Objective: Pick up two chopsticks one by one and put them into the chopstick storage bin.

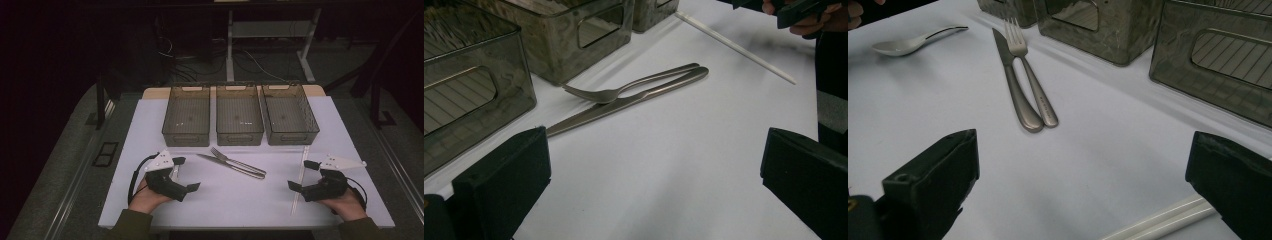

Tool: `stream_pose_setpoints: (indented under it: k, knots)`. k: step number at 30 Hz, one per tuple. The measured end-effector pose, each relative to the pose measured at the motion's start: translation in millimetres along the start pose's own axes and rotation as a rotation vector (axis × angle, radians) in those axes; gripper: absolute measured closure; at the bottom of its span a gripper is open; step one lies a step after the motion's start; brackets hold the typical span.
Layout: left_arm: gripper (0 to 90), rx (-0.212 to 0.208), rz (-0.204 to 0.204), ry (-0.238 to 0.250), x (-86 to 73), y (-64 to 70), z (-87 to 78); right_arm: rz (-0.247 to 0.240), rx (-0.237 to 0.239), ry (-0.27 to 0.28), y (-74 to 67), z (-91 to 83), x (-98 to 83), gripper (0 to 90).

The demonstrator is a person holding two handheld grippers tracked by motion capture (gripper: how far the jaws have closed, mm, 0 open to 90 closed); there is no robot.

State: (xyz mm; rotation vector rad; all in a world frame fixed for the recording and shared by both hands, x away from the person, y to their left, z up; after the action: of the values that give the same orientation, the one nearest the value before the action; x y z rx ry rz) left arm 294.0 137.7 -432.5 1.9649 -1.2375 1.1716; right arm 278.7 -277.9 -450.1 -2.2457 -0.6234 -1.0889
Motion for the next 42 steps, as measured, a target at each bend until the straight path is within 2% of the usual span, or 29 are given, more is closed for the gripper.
stream_pose_setpoints:
  k: [7, 12, 13, 16, 18, 20, 24, 29, 34, 39, 41, 42]
  knots:
    - [0.0, -0.002, -0.006, -0.003, 0.2, 0.1, 0.6, -0.001, -0.001, -0.007, 0.8, -0.7, -0.2, 0.8]
    - [0.0, -0.004, -0.004, -0.014, 0.4, 1.0, 0.6, -0.015, 0.003, -0.046, -0.7, -1.2, -0.1, 1.4]
    - [0.0, -0.004, -0.004, -0.015, 0.3, 1.3, 0.5, -0.017, 0.004, -0.054, -1.2, -1.6, 0.2, 4.8]
    - [0.0, -0.003, -0.002, -0.02, 0.0, 1.5, 0.3, -0.021, 0.013, -0.077, -4.3, -2.4, -0.4, 6.1]
    - [0.0, -0.002, 0.004, -0.031, -0.4, 1.4, -0.2, -0.023, 0.02, -0.096, -6.4, -3.8, -1.2, 13.2]
    - [0.0, -0.004, 0.004, -0.04, -1.1, 1.6, -0.2, -0.03, 0.018, -0.115, -8.1, -3.5, -1.2, 15.3]
    - [0.0, -0.007, 0.002, -0.053, -2.0, 1.8, 0.2, -0.049, 0.03, -0.148, -12.6, -3.9, -3.9, 25.9]
    - [0.0, -0.007, 0.006, -0.066, -2.4, 2.1, 1.2, -0.083, 0.043, -0.182, -17.5, -3.2, -7.9, 42.4]
    - [0.0, -0.008, 0.012, -0.087, -4.4, 2.6, 2.6, -0.094, 0.052, -0.234, -21.1, -0.9, -13.5, 57.7]
    - [0.0, -0.005, 0.011, -0.086, -4.7, 2.6, 2.3, -0.106, 0.07, -0.269, -24.9, -0.9, -17.7, 74.4]
    - [0.0, -0.004, 0.009, -0.086, -4.7, 2.7, 2.2, -0.111, 0.07, -0.279, -25.0, -0.9, -18.8, 76.9]
    - [0.0, -0.004, 0.01, -0.087, -4.8, 2.5, 2.0, -0.114, 0.07, -0.295, -25.2, -0.9, -21.0, 82.4]
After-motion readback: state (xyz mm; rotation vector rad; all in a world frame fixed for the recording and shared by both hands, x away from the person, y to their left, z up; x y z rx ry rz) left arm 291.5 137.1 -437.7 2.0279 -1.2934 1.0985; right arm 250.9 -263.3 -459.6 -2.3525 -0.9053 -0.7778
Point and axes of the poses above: each handheld gripper's, and its own axes: z roughly forward along the jaws, x roughly out of its top, y roughly to its right, the point moved 4 cm from there along z, roughly forward along the jaws, and after that the axes turned 8 degrees about z, right-handed, at the moved point
